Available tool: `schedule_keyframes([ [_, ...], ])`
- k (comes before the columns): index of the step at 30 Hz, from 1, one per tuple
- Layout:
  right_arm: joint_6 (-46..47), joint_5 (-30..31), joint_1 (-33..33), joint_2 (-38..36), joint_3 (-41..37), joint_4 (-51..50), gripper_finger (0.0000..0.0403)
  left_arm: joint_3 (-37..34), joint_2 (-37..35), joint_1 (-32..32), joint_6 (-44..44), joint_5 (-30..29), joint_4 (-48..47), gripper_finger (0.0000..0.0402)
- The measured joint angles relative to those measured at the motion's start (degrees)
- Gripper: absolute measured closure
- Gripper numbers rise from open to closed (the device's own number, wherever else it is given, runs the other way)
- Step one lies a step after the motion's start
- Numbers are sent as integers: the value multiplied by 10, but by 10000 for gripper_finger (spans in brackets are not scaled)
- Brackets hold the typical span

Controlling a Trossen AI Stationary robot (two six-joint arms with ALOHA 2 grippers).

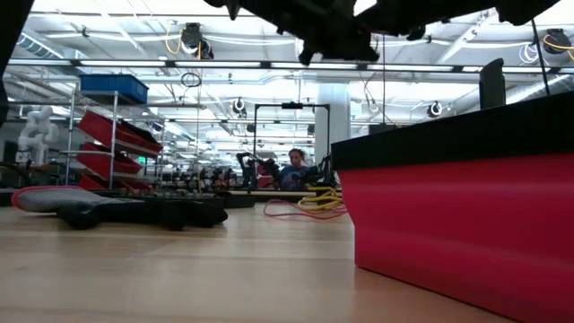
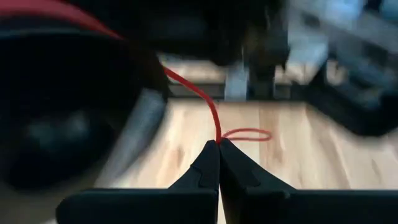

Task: Coil cords
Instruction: Coil the red wire onto the spool

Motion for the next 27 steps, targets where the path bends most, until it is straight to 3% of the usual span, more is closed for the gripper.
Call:
schedule_keyframes([
  [6,12,-8,6,-15,0,-4,403,0,3,2,11,-18,22,402],
  [16,11,-2,47,-68,0,-26,403,0,2,29,35,-56,-58,401],
  [27,77,25,57,-130,-1,-232,403,0,-7,52,72,-91,-93,402],
])
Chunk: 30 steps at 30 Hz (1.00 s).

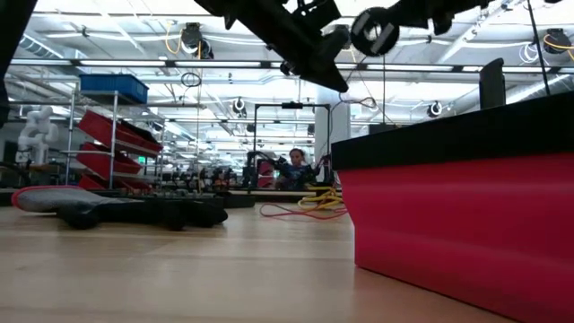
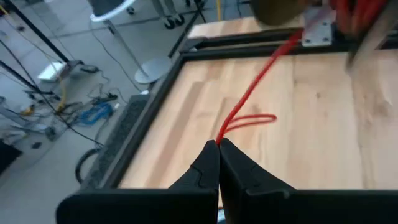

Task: Coil cords
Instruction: Coil the red wire onto the spool

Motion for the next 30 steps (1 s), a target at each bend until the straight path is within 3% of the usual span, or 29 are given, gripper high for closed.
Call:
schedule_keyframes([
  [5,10,16,-7,-7,0,-65,403,0,-7,4,2,-1,-15,402],
  [10,24,16,-19,-8,0,-86,403,0,-8,5,2,43,-18,389],
  [21,30,3,-19,-46,0,-86,403,0,-9,3,-10,64,-30,249],
  [26,35,-4,-19,-59,0,-90,403,0,-9,3,-14,123,-7,185],
  [30,45,-18,-19,-65,0,-89,403,0,9,3,-13,157,20,167],
])
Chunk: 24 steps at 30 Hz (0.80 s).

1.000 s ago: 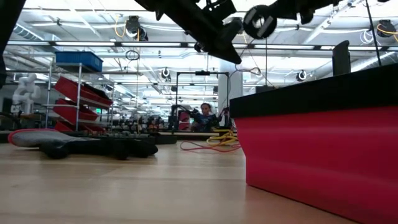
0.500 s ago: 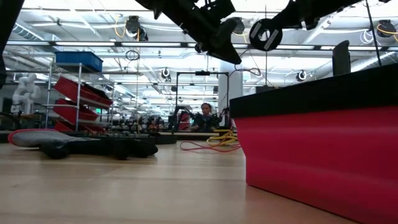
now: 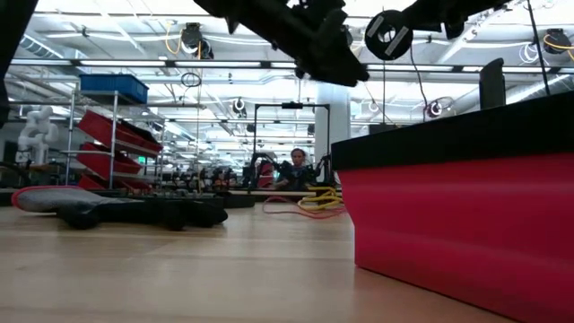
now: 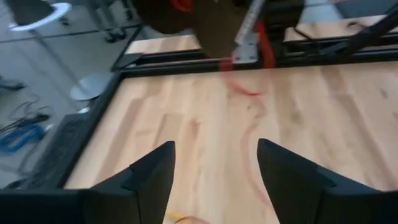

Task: Coil cords
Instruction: Coil the red wire onto the spool

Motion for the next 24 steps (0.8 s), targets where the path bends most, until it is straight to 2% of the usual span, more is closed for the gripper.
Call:
schedule_keyframes([
  [4,2,-2,1,0,0,0,403,0,39,-2,-15,35,61,165],
  [10,4,-13,1,0,0,1,403,0,119,-2,-57,42,191,165],
  [14,4,-15,1,0,0,3,403,0,161,-3,-78,-21,276,165],
  [19,2,-15,1,0,0,4,403,0,191,-8,-71,-114,312,165],
  [24,-2,-20,1,0,0,4,403,0,200,-13,-60,-130,323,165],
])
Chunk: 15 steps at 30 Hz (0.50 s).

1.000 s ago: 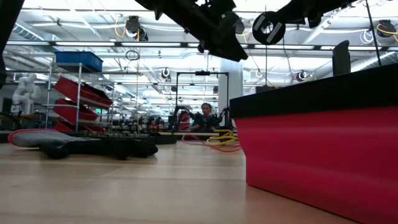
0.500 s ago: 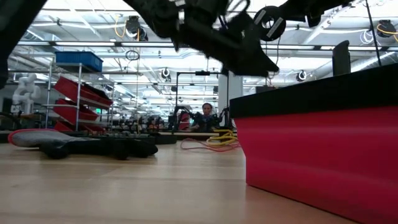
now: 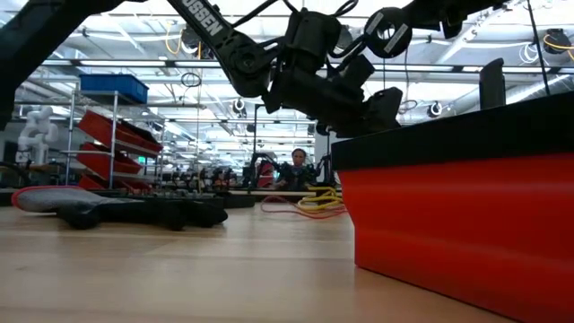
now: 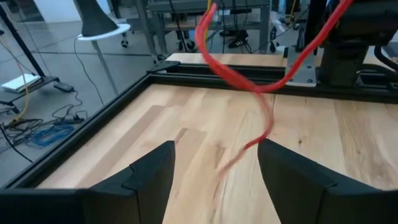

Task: Coil cords
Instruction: Coil the red wire onto the spool

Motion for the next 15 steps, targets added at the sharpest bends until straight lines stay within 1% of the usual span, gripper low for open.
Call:
schedule_keyframes([
  [3,0,-6,0,0,0,0,403,0,0,-6,0,-1,1,165],
  [8,0,-6,0,0,0,0,403,0,-2,-22,26,-28,8,168],
  [11,0,-6,0,0,0,0,403,0,-2,-22,30,-26,12,183],
  [15,0,-6,0,0,0,0,403,0,-2,-16,16,-2,16,214],
])
